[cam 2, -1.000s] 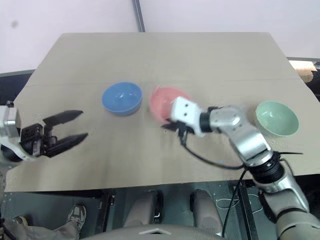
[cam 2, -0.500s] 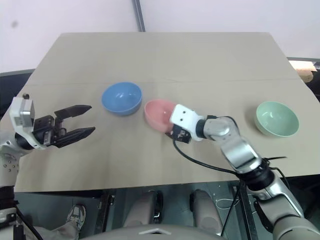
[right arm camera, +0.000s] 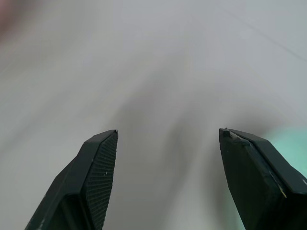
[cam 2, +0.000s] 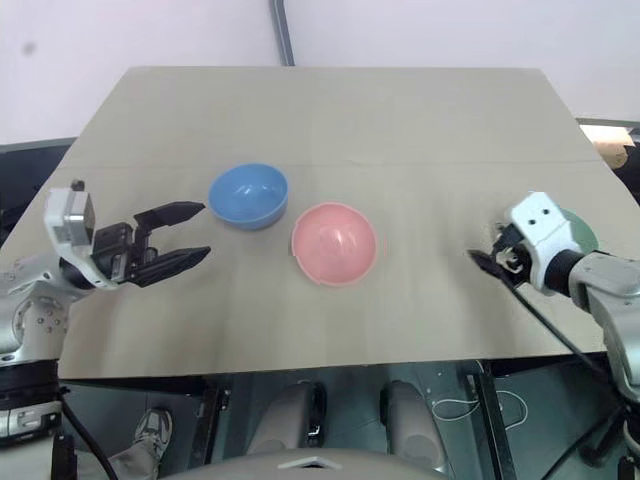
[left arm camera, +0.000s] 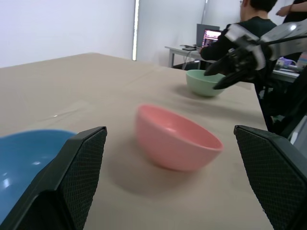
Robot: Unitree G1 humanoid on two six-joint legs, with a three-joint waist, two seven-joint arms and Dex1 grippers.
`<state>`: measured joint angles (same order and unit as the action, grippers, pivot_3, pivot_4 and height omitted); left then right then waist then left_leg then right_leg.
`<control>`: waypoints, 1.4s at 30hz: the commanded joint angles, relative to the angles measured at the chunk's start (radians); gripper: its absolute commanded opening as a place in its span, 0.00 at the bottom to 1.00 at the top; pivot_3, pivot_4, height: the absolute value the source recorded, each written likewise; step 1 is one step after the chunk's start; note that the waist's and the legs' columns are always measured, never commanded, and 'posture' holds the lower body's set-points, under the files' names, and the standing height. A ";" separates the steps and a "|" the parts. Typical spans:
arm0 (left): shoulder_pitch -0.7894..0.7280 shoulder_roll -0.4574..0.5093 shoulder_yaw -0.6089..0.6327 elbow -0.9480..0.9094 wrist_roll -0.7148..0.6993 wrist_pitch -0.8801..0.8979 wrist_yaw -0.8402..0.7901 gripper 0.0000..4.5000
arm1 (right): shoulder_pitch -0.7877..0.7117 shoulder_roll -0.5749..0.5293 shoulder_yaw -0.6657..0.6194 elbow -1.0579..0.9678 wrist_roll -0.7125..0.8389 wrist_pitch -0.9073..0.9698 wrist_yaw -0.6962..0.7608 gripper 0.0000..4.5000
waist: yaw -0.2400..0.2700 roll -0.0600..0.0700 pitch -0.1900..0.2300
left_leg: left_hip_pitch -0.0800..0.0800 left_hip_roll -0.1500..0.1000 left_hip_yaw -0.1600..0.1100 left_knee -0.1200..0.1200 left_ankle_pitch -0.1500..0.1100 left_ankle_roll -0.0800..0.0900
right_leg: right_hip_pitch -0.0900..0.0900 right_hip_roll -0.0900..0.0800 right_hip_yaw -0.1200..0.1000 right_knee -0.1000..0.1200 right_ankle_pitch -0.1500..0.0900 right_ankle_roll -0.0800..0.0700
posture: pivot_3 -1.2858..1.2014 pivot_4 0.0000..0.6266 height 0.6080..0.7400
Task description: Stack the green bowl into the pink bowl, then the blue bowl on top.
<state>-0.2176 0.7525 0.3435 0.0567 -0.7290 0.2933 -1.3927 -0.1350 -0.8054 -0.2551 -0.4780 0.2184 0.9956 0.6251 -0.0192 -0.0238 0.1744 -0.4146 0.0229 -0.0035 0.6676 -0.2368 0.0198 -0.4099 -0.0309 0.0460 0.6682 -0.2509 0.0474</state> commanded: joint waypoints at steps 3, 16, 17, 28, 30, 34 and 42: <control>-0.010 -0.002 0.002 -0.014 0.001 -0.018 -0.004 1.00 | -0.018 0.012 0.021 0.122 -0.052 -0.085 -0.069 0.83 | 0.002 0.000 0.000 | -0.001 0.000 0.000 -0.001 0.000 0.000 | -0.002 0.000 0.000 0.000 0.001 0.002 | 0.52 0.24 1.00; 0.045 -0.010 0.029 -0.052 -0.015 -0.015 0.029 1.00 | -0.078 0.027 0.067 0.023 0.017 -0.192 -0.002 0.01 | -0.001 0.001 0.001 | -0.001 0.000 -0.001 -0.001 0.000 0.000 | -0.002 0.000 0.000 0.000 0.001 0.002 | 0.52 0.24 1.00; 0.050 -0.014 0.032 -0.046 -0.015 -0.017 0.034 1.00 | -0.120 0.053 0.095 -0.027 0.065 -0.203 0.030 0.01 | -0.002 0.001 0.001 | -0.001 0.001 0.000 -0.001 0.000 0.000 | -0.002 0.000 0.000 0.000 0.001 0.002 | 0.52 0.24 1.00; 0.062 -0.026 0.039 0.007 0.036 -0.062 0.087 1.00 | -0.501 0.455 0.499 -0.046 0.371 -0.163 0.191 0.01 | -0.006 0.001 0.001 | -0.002 0.003 -0.006 -0.001 0.000 0.000 | -0.002 0.001 -0.004 0.002 0.001 0.001 | 0.52 0.24 1.00; 0.069 -0.023 0.045 0.005 0.050 -0.072 0.107 1.00 | -0.513 0.466 0.532 0.019 0.365 -0.179 0.219 0.01 | 0.002 0.001 0.001 | -0.002 0.000 -0.005 -0.001 0.000 0.000 | -0.002 -0.003 -0.004 0.000 0.001 0.002 | 0.52 0.24 1.00; 0.093 -0.027 0.064 -0.038 0.034 -0.060 0.143 1.00 | -0.519 0.459 0.589 0.147 0.278 -0.260 0.238 0.20 | 0.004 0.001 0.001 | -0.002 -0.001 -0.004 0.000 0.000 0.000 | 0.000 -0.004 -0.004 -0.004 0.001 0.002 | 0.52 0.24 1.00; 0.132 -0.021 0.093 -0.113 -0.014 -0.022 0.170 1.00 | -0.505 0.425 0.573 0.158 0.196 -0.336 0.215 0.94 | 0.002 0.002 0.001 | -0.002 0.000 -0.005 -0.003 0.000 0.000 | -0.001 -0.002 -0.004 -0.003 0.001 0.002 | 0.52 0.24 1.00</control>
<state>-0.0916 0.7203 0.4016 -0.0181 -0.7142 0.2673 -1.2284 -0.6370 -0.3727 0.3497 -0.2680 0.4218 0.6868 0.8476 -0.0167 -0.0222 0.1756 -0.4167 0.0233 -0.0082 0.6645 -0.2371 0.0200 -0.4113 -0.0332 0.0420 0.6654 -0.2496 0.0491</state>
